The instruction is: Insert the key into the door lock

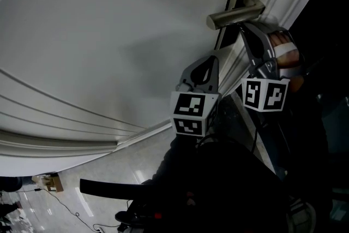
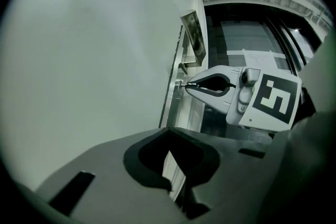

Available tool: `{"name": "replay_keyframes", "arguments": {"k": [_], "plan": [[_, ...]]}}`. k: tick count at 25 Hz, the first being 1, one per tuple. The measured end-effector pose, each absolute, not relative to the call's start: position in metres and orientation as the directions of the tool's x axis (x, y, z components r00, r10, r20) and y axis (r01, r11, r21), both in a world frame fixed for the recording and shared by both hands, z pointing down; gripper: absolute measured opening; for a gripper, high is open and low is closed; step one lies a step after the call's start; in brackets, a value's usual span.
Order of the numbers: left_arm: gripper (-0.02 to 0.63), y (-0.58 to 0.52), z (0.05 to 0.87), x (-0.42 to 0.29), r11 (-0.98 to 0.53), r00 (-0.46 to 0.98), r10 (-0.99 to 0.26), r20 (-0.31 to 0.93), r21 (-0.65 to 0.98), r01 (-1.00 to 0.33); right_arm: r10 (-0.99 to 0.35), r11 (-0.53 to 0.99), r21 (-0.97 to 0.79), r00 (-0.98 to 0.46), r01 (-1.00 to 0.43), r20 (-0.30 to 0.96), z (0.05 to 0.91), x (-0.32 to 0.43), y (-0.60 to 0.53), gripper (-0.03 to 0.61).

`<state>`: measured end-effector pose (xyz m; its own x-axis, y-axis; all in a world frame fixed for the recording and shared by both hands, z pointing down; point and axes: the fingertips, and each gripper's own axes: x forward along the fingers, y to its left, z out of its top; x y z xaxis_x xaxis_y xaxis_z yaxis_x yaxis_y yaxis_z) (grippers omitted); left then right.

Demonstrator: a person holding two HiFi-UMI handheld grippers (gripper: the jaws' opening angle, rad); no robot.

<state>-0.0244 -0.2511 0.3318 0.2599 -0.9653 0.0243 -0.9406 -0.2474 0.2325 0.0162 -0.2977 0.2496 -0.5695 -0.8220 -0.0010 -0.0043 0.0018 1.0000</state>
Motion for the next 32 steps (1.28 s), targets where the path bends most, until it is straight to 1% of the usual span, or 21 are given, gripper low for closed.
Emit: {"name": "replay_keyframes", "arguments": {"k": [32], "plan": [[0.002,-0.2518,0.3336,-0.0252,-0.257,0.270,-0.962,0.026,0.234,-0.938,-0.835,-0.007,1.000,-0.550,0.013,0.001,0.2514,0.0152,-0.3018,0.012]]}}
